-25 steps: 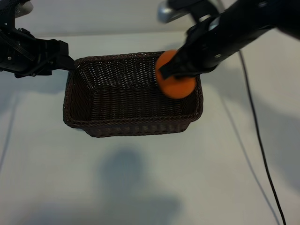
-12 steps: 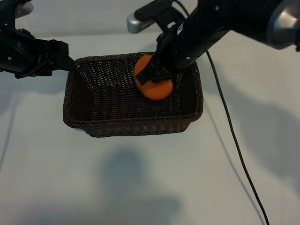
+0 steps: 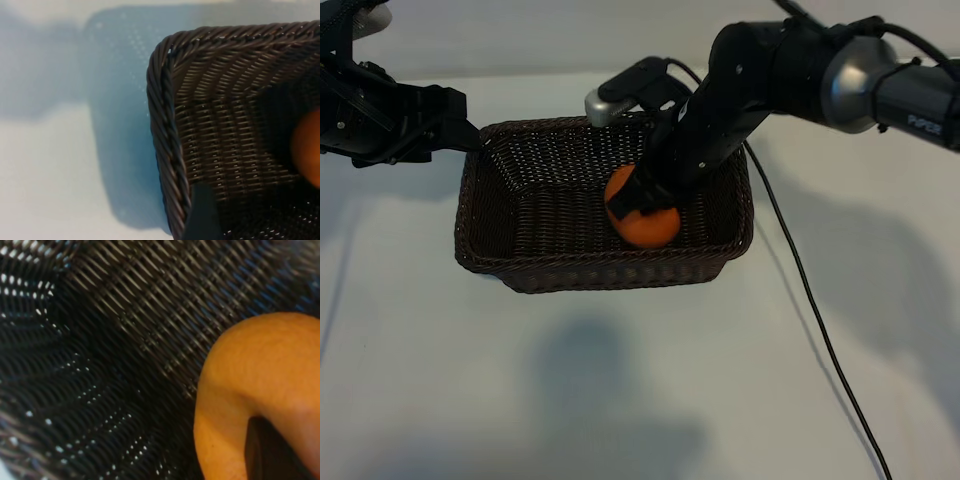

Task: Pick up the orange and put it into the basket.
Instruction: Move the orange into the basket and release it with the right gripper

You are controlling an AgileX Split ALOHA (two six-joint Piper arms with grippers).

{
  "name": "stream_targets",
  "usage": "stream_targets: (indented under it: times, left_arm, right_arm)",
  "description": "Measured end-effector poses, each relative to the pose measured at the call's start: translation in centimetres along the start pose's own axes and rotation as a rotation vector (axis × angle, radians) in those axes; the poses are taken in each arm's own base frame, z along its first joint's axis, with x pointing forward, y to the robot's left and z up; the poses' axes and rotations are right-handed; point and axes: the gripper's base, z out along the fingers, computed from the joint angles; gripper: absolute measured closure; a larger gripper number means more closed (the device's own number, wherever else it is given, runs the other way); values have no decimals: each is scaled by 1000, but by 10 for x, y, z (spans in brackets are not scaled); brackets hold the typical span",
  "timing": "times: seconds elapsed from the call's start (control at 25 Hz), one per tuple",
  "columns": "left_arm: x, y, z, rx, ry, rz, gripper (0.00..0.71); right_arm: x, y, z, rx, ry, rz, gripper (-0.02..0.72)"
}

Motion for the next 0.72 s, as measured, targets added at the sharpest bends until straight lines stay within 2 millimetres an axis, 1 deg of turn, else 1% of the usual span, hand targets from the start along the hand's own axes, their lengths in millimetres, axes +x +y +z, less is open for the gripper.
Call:
stream_targets:
  times: [0.08,0.32,0.44,0.48,0.56,0.6,0.68,0.72]
  left_arm:
    - [0,0,0,0,0,0,120]
    - [0,0,0,0,1,0,120]
    - [0,0,0,1,1,0,120]
    - [0,0,0,1,1,0,120]
    - [0,0,0,1,1,0,120]
    - [0,0,0,1,2,0,120]
    - [0,0,0,1,2,0,120]
    - [0,0,0,1,2,0,120]
  right_arm:
    - [0,-1,3,-1,0,2,654]
    - [-1,-1,3,0,-14,7,652]
    - [-1,-1,3,0,-14,11,618]
    - [-1,-1,3,-1,-14,11,584]
    - [-1,-1,3,-1,-13,13,478]
    - [-1,-1,3,-2,-13,16,385]
    - [-1,0,2,-5,-13,18,229]
    - [-1,0,2,-5,-13,18,137]
